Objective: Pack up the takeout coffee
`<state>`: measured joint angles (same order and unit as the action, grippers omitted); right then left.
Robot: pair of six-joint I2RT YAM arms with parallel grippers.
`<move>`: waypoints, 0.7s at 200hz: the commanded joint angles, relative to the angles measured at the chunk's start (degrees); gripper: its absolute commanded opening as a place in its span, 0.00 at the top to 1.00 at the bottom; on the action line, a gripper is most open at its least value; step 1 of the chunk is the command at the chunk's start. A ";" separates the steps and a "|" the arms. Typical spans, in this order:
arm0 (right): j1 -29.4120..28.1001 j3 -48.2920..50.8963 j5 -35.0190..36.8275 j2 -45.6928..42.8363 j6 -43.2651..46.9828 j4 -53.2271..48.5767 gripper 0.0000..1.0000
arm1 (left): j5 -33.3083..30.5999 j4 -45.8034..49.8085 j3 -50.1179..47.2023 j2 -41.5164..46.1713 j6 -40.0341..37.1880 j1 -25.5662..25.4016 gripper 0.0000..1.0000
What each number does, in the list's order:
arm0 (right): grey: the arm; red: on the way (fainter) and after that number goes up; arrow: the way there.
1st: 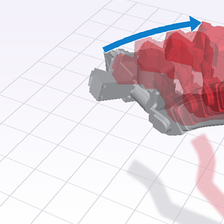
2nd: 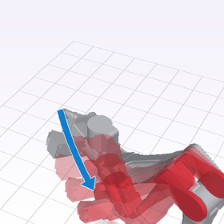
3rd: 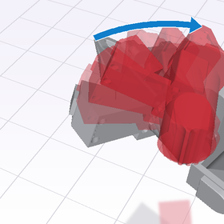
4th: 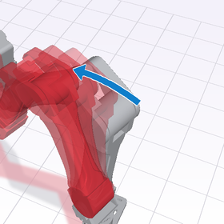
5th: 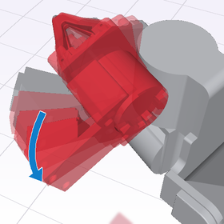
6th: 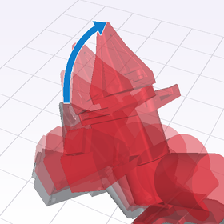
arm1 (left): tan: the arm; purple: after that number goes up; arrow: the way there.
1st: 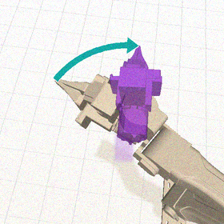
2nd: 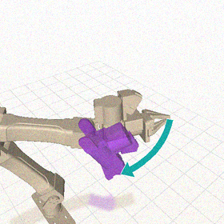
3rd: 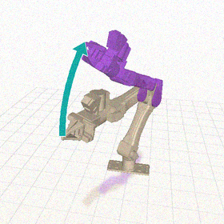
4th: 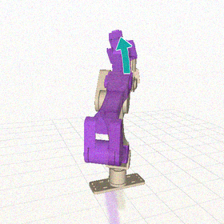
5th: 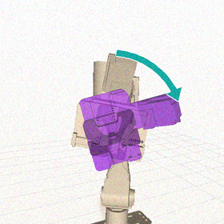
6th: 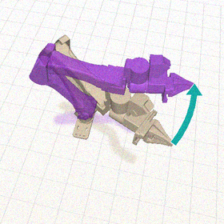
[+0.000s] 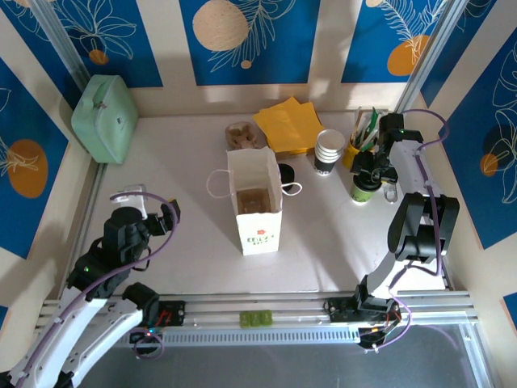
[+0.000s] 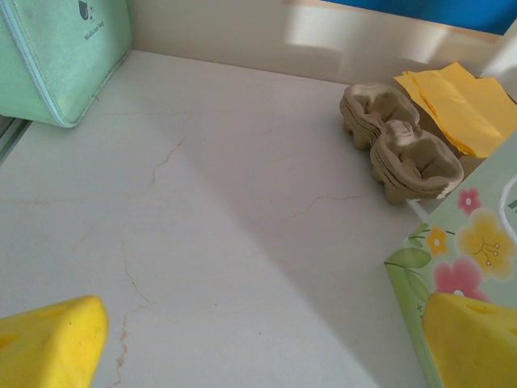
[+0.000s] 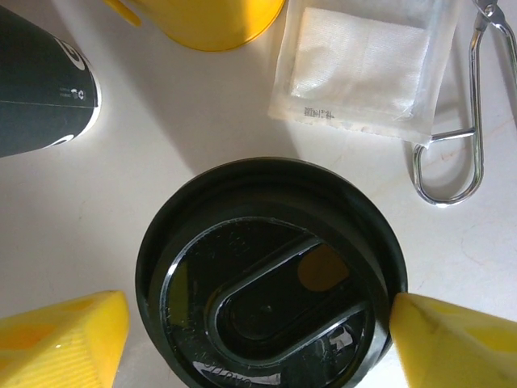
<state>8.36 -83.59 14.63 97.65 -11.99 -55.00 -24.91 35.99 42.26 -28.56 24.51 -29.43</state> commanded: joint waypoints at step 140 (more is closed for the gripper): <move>1.13 -2.80 -4.01 3.32 -0.23 -4.78 0.18 | -0.35 -0.48 -0.60 0.56 -0.26 -0.01 0.01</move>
<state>9.19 -85.03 12.93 99.72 -12.01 -57.12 -24.93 35.99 42.26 -28.56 24.51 -29.43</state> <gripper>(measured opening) 0.834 0.994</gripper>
